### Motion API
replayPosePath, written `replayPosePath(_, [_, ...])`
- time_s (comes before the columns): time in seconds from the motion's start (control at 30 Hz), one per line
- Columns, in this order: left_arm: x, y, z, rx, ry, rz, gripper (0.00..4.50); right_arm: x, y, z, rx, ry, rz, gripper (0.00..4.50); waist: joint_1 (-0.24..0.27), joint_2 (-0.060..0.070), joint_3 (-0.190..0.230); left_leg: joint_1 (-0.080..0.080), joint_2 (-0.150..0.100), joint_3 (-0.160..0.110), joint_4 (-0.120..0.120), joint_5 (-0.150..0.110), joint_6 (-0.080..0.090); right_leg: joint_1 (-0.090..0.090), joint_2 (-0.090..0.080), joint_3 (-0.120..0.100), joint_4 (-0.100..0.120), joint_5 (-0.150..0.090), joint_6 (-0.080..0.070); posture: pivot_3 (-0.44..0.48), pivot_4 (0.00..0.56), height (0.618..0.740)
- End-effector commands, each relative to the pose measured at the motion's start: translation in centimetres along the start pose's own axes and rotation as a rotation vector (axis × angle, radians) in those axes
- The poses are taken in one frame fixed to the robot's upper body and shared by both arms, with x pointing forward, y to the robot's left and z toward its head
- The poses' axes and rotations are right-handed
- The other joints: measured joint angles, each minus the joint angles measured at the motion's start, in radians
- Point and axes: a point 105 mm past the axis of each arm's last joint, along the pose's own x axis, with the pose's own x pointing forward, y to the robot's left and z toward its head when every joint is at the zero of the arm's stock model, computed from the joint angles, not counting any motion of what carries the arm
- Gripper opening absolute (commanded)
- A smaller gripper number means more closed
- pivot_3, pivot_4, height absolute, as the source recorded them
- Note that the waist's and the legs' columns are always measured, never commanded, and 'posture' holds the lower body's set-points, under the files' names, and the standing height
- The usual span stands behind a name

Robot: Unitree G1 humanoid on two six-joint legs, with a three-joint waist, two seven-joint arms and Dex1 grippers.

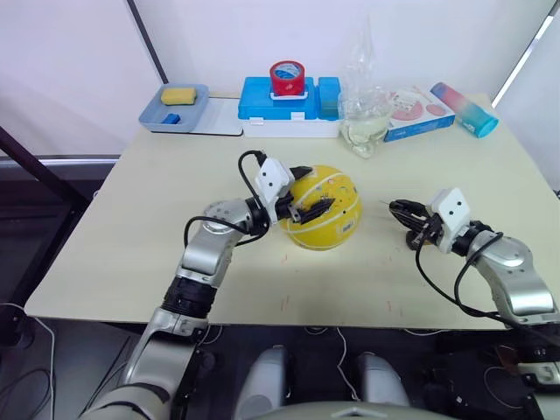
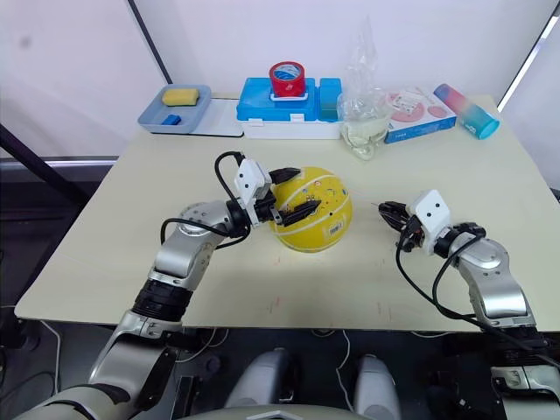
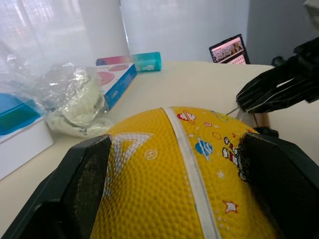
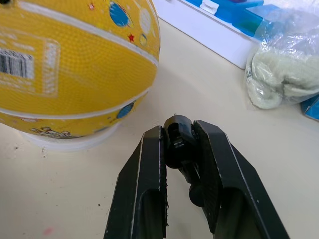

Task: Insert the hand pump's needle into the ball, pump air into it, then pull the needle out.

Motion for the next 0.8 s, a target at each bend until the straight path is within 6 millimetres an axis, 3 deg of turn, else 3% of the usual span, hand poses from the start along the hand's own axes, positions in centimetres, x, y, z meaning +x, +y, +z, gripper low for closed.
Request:
replayPosePath(0.03, [-0.9, 0.6, 2.7, 0.036, -0.076, -0.011, 4.50, -0.4, -1.1, 0.8, -0.031, -0.051, -0.045, 0.31, -0.001, -0.001, 0.004, 0.000, 0.000, 0.000, 0.000, 0.000, 0.000, 0.000, 0.000, 0.000, 0.000, 0.000, 0.000, 0.000, 0.150, 0.739])
replayPosePath(0.33, [-3.8, -0.2, 4.3, 0.039, -0.090, -0.103, 4.50, -0.2, -1.1, 0.0, -0.039, -0.070, -0.060, 0.31, -0.019, -0.003, 0.012, -0.005, -0.001, 0.001, 0.000, 0.000, 0.000, -0.003, 0.001, 0.002, -0.001, 0.001, -0.001, 0.000, 0.150, 0.739])
replayPosePath(0.8, [-12.2, -2.6, 2.0, -0.011, 0.009, -0.264, 4.50, -0.7, -1.4, -1.4, -0.012, -0.064, -0.082, 0.31, -0.022, -0.001, 0.016, -0.004, 0.003, 0.003, -0.001, 0.000, -0.001, -0.005, 0.004, 0.006, 0.000, 0.000, 0.000, 0.000, 0.150, 0.739])
